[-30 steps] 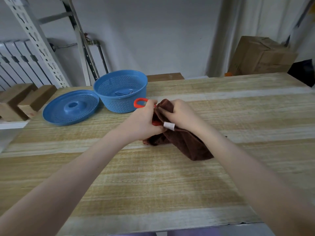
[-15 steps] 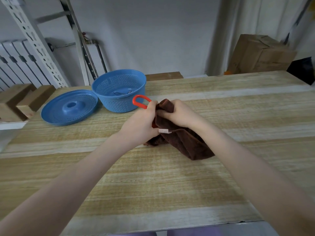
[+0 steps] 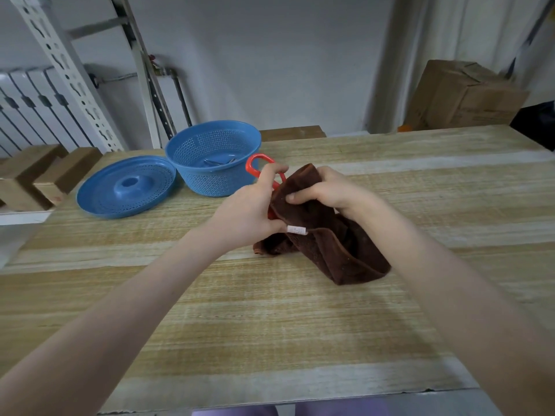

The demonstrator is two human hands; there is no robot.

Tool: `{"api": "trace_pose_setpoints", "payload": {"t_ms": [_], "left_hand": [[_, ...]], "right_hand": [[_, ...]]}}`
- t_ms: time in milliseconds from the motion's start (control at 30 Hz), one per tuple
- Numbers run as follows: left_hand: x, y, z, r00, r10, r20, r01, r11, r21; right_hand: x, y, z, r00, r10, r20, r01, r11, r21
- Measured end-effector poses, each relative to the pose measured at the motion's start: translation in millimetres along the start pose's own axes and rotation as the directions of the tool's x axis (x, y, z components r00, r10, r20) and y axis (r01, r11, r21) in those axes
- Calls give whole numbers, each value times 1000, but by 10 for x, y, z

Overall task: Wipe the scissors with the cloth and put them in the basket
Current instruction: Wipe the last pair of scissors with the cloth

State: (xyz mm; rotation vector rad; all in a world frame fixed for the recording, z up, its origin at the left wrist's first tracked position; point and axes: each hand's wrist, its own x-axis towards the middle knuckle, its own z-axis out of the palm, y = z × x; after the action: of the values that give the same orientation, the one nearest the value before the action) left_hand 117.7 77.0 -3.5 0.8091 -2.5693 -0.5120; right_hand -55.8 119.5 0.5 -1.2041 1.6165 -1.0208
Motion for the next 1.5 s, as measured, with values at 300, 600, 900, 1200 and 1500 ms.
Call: {"api": "trace_pose_setpoints", "payload": {"t_ms": [300,600,900,1200,1500], "left_hand": [[22,86,-31,997,-39,-63,37,999,-35],[52,88,-23,1000,4,-9,-4,1000,16],[80,112,-47,999,-30,35,28,998,49],[47,103,-6,998,-46,32,43,996,76],[13,-47,-42,998,-33,48,29,997,77]], "right_hand": [[12,-35,73,994,30,-108,-33,999,-25],[-33,73,38,982,106,-155,-60,959,277],[-95,-3,51,986,14,-164,-12,1000,14],[-7,130,73,907,-80,-414,62,996,-56],[-115,144,-96,764,-378,-523,480,875,68]]}}
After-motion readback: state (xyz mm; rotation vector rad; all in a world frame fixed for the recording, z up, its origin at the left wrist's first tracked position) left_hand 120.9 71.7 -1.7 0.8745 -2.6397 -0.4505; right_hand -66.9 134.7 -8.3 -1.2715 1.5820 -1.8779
